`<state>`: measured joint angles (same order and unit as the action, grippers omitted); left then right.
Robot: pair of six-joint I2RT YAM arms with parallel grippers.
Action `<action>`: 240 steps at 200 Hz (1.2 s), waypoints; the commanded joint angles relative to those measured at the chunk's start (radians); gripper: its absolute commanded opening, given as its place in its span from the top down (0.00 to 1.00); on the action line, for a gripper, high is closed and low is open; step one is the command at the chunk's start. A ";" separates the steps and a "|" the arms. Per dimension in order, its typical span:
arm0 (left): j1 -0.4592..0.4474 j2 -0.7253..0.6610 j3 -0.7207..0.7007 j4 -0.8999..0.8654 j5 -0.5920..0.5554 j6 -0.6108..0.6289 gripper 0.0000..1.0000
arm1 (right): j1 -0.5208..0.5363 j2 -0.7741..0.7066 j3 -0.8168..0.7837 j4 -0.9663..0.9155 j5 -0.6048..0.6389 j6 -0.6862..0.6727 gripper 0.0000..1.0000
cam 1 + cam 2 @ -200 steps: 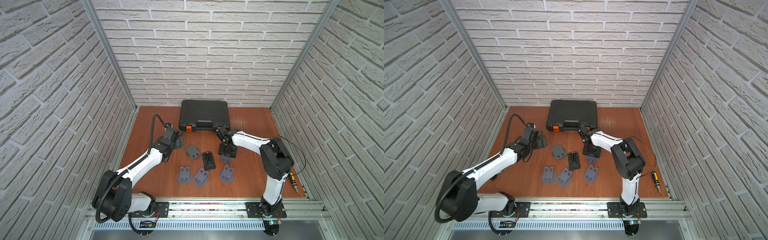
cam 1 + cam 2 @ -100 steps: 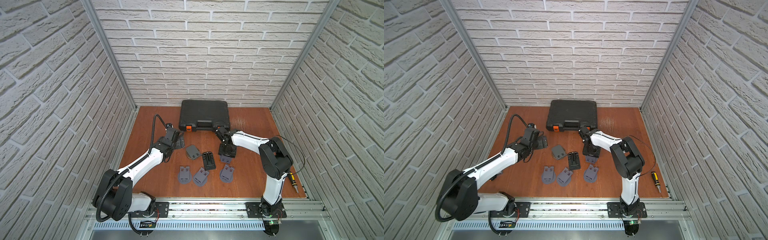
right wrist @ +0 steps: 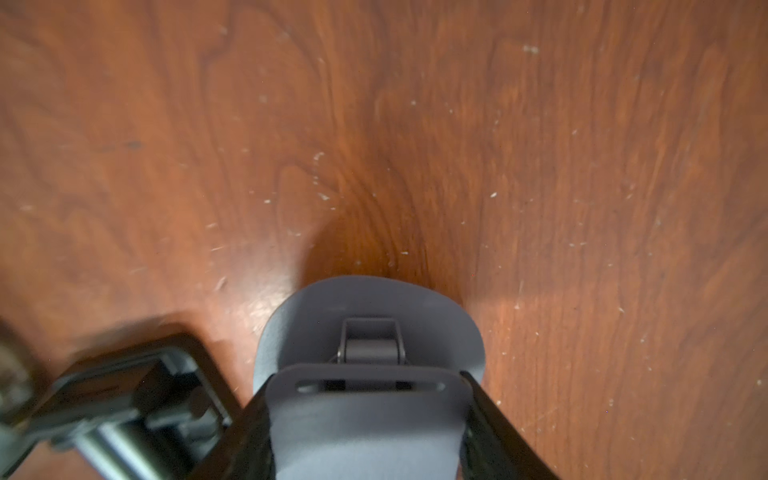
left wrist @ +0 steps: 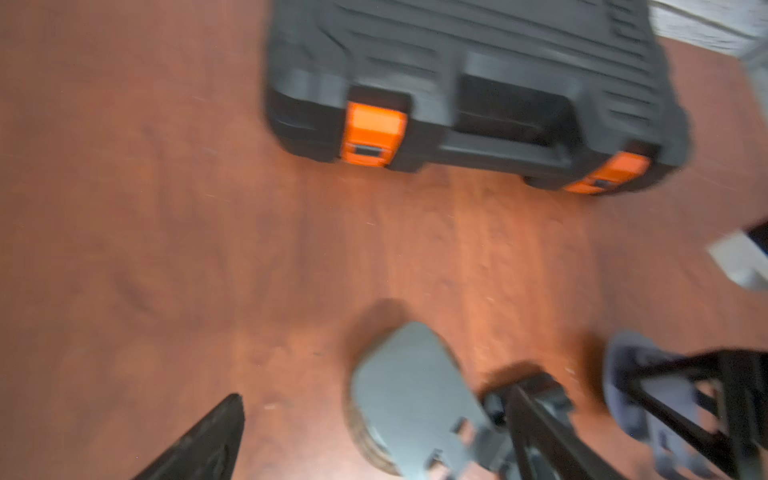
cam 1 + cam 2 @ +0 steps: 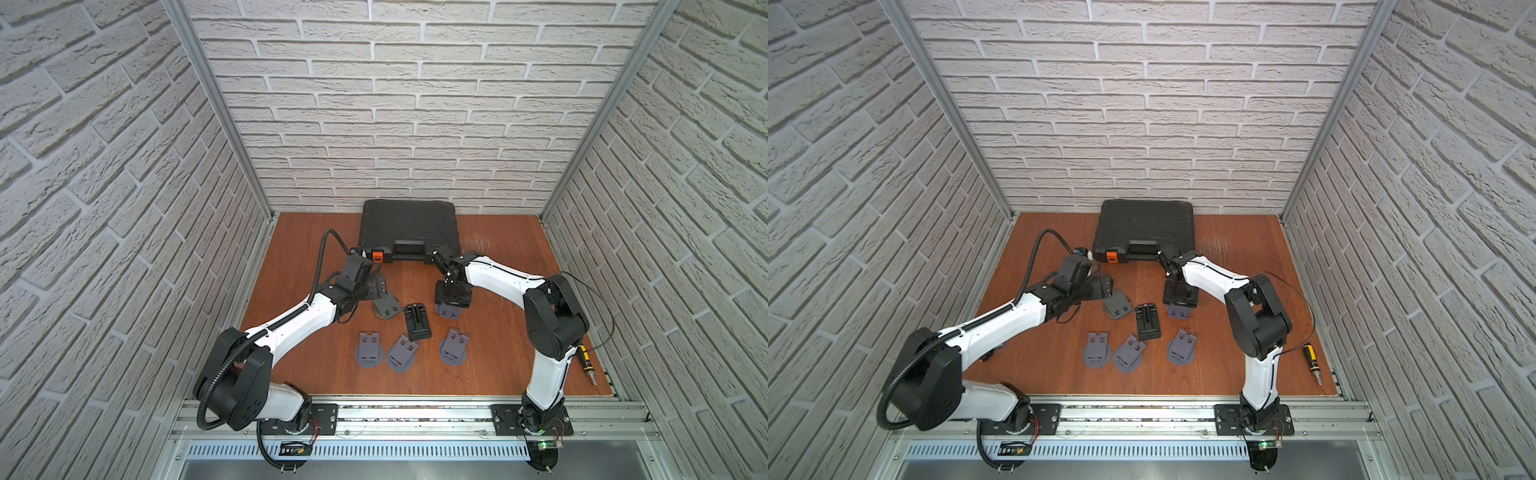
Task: Open the phone stand
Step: Pick up the phone stand at the center of the board, then open the phone stand.
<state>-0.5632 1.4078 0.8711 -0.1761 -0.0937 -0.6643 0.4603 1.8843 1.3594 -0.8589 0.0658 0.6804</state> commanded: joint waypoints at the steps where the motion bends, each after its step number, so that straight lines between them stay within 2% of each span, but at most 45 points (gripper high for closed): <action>1: -0.012 0.042 -0.018 0.199 0.226 -0.103 0.06 | -0.026 -0.092 0.035 -0.025 -0.070 -0.079 0.77; 28: -0.012 0.105 -0.063 0.445 0.390 -0.229 0.17 | -0.042 -0.142 0.037 -0.015 -0.130 -0.120 0.77; 67: -0.027 0.225 -0.053 0.701 0.539 -0.354 0.32 | -0.055 -0.191 0.064 -0.012 -0.195 -0.157 0.78; 89: -0.044 0.293 -0.031 0.786 0.597 -0.400 0.40 | -0.064 -0.205 0.087 -0.014 -0.213 -0.162 0.78; 124: -0.081 0.357 -0.008 0.844 0.627 -0.423 0.53 | -0.077 -0.212 0.118 -0.009 -0.212 -0.155 0.79; 164: -0.107 0.358 -0.009 0.856 0.616 -0.410 0.57 | -0.086 -0.196 0.138 0.000 -0.206 -0.150 0.80; 240: -0.122 0.324 -0.012 0.856 0.615 -0.373 0.58 | -0.097 -0.173 0.158 -0.003 -0.173 -0.154 0.81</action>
<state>-0.6769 1.7645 0.8425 0.6201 0.5068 -1.0660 0.3691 1.7222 1.4895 -0.8719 -0.1261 0.5377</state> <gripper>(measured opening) 0.426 0.615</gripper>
